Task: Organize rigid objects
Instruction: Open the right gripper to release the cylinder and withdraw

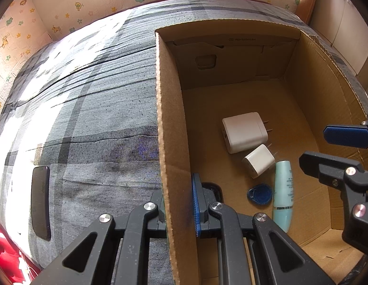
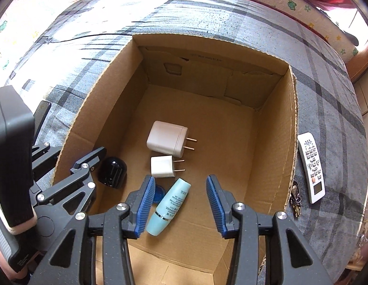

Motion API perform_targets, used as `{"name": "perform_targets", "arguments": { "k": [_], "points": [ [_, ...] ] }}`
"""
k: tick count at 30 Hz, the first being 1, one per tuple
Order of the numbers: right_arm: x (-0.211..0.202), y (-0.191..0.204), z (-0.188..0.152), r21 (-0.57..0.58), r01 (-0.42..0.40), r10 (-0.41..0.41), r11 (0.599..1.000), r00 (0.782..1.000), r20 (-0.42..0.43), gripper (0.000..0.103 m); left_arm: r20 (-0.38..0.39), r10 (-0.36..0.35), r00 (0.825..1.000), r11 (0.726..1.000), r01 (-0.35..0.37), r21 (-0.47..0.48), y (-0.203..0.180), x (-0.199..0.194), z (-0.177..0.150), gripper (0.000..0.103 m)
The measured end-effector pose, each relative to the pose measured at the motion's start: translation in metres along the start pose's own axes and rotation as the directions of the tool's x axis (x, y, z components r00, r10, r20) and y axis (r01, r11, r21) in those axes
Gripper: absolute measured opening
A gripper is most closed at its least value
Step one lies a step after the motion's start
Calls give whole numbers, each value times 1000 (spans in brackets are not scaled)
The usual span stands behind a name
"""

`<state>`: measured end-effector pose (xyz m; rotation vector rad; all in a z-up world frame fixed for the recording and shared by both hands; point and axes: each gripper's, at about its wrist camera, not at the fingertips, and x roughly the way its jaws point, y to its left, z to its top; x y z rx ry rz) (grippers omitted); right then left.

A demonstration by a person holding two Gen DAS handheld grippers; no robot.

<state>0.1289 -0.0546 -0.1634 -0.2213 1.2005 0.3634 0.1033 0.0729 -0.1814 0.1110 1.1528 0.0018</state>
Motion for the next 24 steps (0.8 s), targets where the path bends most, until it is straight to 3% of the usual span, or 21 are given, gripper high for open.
{"name": "perform_targets", "arguments": {
  "k": [11, 19, 24],
  "points": [
    [-31, -7, -2, 15, 11, -12, 1000, 997, 72, 75, -3, 5, 1000, 1000, -5, 2, -1, 0, 1, 14],
    [-53, -30, -5, 37, 26, -31, 999, 990, 135, 101, -4, 12, 1000, 1000, -12, 6, -3, 0, 1, 14],
    [-66, -57, -6, 71, 33, -45, 997, 984, 171, 103, -4, 12, 1000, 1000, -12, 3, -4, -1, 1, 14]
  ]
}}
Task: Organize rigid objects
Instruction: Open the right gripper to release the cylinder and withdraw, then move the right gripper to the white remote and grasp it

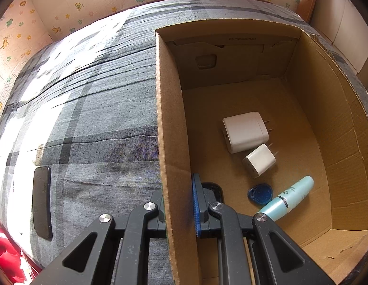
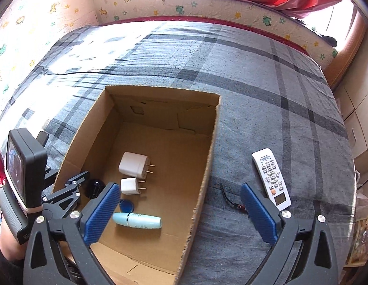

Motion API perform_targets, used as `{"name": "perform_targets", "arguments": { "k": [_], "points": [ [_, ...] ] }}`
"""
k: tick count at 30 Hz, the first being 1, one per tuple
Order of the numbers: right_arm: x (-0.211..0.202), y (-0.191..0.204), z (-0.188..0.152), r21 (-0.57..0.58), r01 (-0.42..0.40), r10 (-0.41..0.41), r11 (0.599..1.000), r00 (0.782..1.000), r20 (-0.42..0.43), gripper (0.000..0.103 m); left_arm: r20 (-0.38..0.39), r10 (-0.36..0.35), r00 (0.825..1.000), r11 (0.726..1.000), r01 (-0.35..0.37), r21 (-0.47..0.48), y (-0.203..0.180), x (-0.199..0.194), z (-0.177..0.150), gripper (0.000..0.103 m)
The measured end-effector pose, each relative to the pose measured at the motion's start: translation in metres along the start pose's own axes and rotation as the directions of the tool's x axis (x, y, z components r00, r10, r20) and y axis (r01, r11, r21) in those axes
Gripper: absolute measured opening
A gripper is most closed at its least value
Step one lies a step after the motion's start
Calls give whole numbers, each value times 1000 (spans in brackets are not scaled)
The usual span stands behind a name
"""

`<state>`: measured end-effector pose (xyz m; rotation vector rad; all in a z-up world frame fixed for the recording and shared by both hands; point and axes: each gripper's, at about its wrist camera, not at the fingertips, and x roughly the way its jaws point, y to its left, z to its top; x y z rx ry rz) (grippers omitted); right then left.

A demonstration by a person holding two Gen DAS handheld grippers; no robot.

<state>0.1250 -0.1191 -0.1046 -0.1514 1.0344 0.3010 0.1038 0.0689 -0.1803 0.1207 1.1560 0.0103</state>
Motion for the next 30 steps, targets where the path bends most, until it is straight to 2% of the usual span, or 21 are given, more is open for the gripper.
{"name": "perform_targets", "arguments": {
  "k": [5, 13, 22, 30],
  "points": [
    [-2, -34, 2, 38, 40, -40, 999, 999, 10, 103, -4, 7, 1000, 1000, -7, 3, -2, 0, 1, 14],
    [14, -90, 2, 85, 97, -95, 992, 995, -21, 103, -10, 13, 1000, 1000, -13, 7, -4, 0, 2, 15],
    [68, -144, 1, 117, 130, -118, 985, 988, -102, 103, -13, 17, 1000, 1000, -17, 7, -4, 0, 2, 15],
    [116, -171, -5, 122, 141, -120, 983, 979, -162, 103, -15, 23, 1000, 1000, -23, 13, -5, 0, 1, 15]
  ]
}}
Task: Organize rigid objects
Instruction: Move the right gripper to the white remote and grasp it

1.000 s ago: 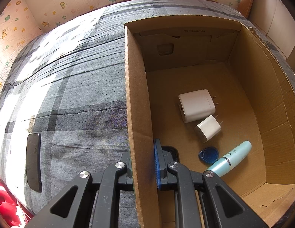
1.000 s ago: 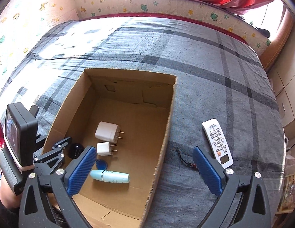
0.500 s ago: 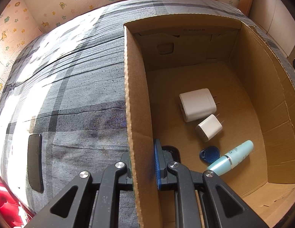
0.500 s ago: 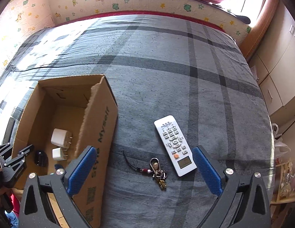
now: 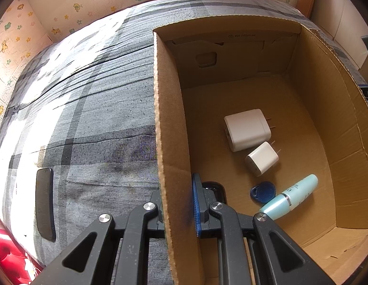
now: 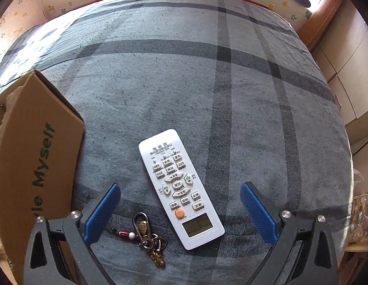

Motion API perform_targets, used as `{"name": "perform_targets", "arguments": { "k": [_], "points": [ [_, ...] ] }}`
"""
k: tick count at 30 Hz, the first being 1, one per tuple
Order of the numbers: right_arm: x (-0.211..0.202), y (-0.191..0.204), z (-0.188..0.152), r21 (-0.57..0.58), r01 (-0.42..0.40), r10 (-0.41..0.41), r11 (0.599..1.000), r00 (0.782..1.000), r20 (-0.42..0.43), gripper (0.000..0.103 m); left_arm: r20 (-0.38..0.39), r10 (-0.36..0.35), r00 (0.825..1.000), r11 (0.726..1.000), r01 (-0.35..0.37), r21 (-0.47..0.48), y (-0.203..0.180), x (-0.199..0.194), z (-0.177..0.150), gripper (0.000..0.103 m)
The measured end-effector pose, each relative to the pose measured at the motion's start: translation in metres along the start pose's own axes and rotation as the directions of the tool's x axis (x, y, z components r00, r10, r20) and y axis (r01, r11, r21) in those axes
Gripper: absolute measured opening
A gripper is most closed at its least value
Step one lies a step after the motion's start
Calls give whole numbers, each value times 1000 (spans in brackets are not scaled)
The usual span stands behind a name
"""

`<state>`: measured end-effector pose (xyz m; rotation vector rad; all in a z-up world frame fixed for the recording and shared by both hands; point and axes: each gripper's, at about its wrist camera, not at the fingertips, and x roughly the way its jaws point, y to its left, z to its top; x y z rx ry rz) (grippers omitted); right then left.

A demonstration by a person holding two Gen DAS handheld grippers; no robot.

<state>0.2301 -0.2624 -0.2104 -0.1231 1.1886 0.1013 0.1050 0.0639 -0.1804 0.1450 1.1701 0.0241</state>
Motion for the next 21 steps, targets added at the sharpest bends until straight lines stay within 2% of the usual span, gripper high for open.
{"name": "perform_targets", "arguments": {
  "k": [10, 13, 21],
  "points": [
    [38, -13, -3, -10, -22, 22, 1000, 999, -44, 103, -4, 18, 1000, 1000, -18, 9, -4, -2, 0, 15],
    [43, -15, -5, -11, -26, 25, 1000, 999, -47, 103, -13, 2, 1000, 1000, -2, -3, -2, 0, 1, 15],
    [49, -18, -4, -17, -28, 27, 999, 998, -50, 103, -15, 12, 1000, 1000, -12, 6, -2, 1, 0, 15]
  ]
}}
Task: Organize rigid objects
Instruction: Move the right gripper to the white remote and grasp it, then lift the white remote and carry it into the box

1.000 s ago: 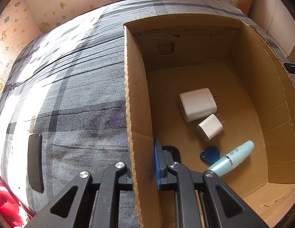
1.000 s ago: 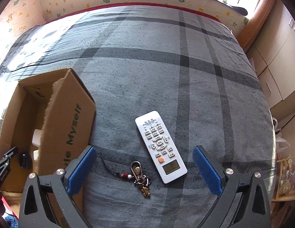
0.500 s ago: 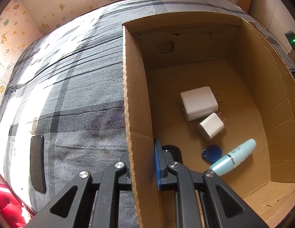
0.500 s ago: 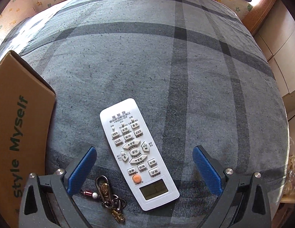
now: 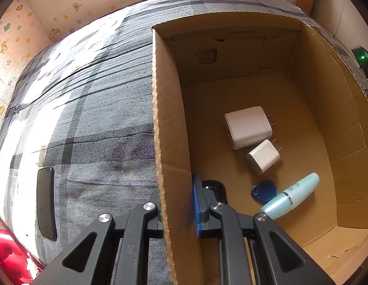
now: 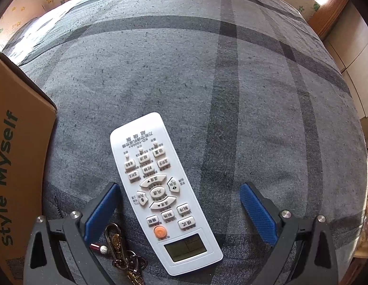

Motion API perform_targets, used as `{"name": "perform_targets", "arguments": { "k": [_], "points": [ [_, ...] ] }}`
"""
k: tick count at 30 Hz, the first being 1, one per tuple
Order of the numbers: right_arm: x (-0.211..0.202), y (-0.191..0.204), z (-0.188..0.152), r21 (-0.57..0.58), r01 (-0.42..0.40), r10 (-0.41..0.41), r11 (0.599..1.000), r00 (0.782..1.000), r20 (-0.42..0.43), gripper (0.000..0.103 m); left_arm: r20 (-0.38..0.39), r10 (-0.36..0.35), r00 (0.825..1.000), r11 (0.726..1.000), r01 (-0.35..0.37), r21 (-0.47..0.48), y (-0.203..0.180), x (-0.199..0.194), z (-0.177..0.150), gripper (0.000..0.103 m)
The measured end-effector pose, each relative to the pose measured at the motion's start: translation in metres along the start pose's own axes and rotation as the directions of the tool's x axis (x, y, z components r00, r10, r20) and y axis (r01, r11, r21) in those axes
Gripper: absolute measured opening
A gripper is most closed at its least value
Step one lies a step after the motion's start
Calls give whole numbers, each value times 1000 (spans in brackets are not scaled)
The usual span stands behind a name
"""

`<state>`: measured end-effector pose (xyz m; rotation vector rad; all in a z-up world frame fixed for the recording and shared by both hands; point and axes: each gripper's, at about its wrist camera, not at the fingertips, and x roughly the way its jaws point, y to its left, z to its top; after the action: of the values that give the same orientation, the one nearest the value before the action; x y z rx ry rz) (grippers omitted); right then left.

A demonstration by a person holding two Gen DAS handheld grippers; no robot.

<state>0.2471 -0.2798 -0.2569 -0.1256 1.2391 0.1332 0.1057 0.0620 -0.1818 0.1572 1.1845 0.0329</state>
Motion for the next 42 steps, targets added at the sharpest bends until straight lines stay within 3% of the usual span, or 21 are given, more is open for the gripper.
{"name": "perform_targets", "arguments": {
  "k": [6, 8, 10, 13, 23, 42],
  "points": [
    [4, 4, 3, 3, 5, -5, 1000, 1000, -16, 101, -1, 0, 1000, 1000, 0, -3, 0, 0, 0, 15],
    [2, 9, 3, -1, 11, -11, 1000, 1000, -8, 85, -1, -2, 1000, 1000, 2, -6, 0, 0, 0, 15],
    [-2, 13, 2, -1, -17, 17, 1000, 1000, -8, 59, -2, 3, 1000, 1000, -3, -3, -1, 1, 0, 15],
    [-8, 21, 0, -32, 8, -8, 999, 1000, 2, 50, -5, 2, 1000, 1000, -2, -5, -1, 1, 0, 15],
    [-28, 32, -12, -7, 27, -27, 1000, 1000, 14, 50, -6, -6, 1000, 1000, 5, -8, 1, 2, 1, 15],
    [-125, 47, -24, 28, 50, -53, 998, 993, 107, 50, -12, -16, 1000, 1000, 16, -8, 5, 7, 0, 15]
  ]
}}
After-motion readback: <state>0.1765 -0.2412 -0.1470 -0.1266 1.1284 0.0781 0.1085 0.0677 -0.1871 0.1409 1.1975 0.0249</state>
